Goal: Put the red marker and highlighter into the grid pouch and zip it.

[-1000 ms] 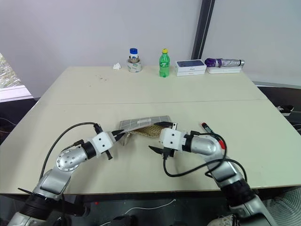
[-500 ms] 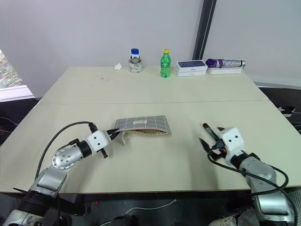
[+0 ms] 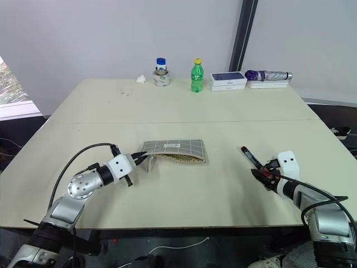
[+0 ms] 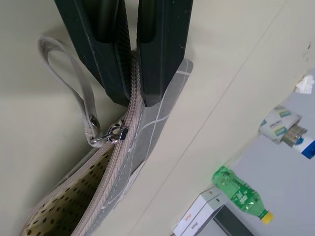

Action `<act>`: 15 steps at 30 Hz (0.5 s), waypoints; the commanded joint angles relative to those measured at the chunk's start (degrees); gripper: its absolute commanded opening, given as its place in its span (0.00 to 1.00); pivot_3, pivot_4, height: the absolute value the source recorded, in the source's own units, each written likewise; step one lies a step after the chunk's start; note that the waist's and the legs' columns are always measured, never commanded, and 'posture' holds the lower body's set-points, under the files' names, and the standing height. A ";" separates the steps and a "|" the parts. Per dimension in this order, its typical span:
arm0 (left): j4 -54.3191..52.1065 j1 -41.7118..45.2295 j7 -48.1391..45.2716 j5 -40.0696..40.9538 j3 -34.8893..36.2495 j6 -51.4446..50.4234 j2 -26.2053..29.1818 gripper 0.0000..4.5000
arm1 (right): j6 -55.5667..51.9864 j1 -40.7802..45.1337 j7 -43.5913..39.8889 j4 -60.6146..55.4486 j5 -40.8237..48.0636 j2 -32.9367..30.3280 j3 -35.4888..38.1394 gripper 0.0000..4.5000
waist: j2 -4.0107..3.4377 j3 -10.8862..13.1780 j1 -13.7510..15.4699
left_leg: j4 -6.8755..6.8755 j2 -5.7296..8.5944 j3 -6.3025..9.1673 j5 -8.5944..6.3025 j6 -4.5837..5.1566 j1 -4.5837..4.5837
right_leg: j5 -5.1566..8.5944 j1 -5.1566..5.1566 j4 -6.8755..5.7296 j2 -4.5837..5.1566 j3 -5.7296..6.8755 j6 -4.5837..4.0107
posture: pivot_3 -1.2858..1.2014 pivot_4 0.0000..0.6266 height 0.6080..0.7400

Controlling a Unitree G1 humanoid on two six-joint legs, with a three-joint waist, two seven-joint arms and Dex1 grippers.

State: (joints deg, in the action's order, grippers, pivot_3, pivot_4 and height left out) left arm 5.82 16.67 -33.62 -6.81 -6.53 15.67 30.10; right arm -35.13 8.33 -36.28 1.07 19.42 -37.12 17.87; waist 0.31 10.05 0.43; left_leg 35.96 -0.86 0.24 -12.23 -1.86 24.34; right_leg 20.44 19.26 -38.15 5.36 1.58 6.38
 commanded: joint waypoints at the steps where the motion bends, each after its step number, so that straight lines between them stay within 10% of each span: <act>1: -2.80 0.08 0.46 0.56 0.76 0.32 0.12 0.00 | 3.48 -1.69 -6.14 -5.41 1.11 -0.88 -4.26 0.15 | 0.00 0.00 -0.07 | 0.00 0.00 0.00 0.00 0.00 0.00 | 0.00 0.01 0.00 -0.01 0.00 0.00 | 0.52 0.24 1.00; 15: -3.28 1.82 0.25 0.54 -0.95 -0.47 -2.72 0.00 | 14.51 3.97 -8.56 -20.21 -2.27 5.70 -21.19 0.08 | -0.04 0.07 0.31 | 0.05 0.05 0.06 0.00 0.01 0.07 | 0.00 0.06 0.00 0.04 0.04 0.01 | 0.52 0.24 1.00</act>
State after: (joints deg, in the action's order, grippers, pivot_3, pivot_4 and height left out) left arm 4.33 17.07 -33.75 -6.80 -7.60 15.02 27.71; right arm -22.02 10.73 -46.76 -19.67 18.82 -31.73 -3.19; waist 0.27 10.12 0.74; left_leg 36.02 -0.81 0.30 -12.23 -1.86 24.41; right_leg 20.44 19.32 -38.16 5.39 1.63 6.39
